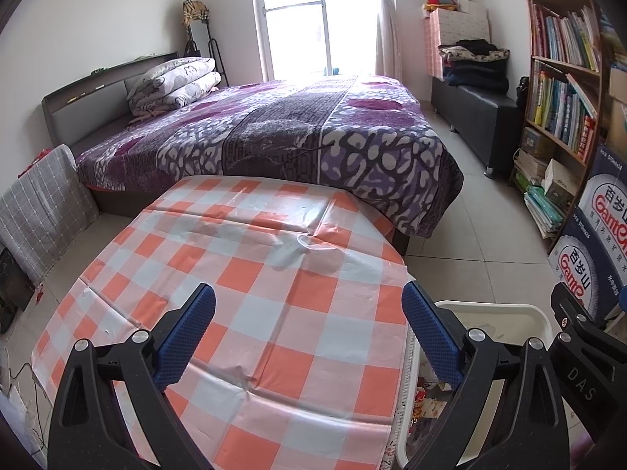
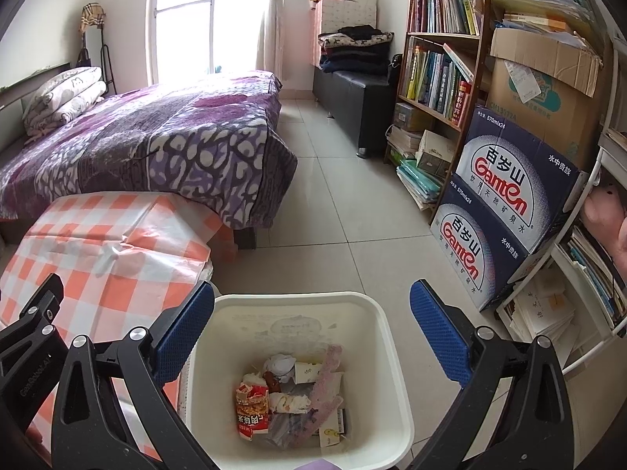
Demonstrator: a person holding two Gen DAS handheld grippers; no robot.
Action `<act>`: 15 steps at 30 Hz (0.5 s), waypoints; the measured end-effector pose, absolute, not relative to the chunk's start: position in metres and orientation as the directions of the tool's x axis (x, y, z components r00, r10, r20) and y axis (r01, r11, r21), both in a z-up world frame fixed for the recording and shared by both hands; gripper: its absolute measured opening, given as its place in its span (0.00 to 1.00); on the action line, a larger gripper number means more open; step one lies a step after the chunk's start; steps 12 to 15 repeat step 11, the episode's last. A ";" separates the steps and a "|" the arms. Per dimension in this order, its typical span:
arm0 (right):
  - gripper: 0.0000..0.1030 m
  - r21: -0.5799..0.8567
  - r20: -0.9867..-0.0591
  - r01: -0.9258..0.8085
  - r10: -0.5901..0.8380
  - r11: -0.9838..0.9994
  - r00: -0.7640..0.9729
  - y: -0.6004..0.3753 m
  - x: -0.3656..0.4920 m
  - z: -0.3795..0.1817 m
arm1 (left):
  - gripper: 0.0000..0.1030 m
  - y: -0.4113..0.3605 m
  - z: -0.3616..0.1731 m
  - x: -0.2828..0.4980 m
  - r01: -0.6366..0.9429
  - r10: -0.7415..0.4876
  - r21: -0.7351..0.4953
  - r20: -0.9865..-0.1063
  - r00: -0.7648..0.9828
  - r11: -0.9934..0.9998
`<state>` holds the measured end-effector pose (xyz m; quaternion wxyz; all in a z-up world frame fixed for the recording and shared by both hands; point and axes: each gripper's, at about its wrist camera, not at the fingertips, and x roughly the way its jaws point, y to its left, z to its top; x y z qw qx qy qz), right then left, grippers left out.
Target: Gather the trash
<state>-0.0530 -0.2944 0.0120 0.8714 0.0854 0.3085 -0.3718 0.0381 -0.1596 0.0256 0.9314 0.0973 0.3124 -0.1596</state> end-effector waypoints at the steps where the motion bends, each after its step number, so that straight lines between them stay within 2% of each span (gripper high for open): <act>1: 0.93 -0.080 -0.603 0.700 -0.593 0.710 0.533 -0.300 -0.053 0.013 | 0.90 -0.159 0.025 0.038 0.358 -0.235 0.083 -0.615 0.753 0.930; 15: 0.93 -0.062 -0.637 0.701 -0.569 0.710 0.520 -0.293 -0.055 0.012 | 0.91 -0.165 0.020 0.041 0.371 -0.229 0.087 -0.652 0.723 0.925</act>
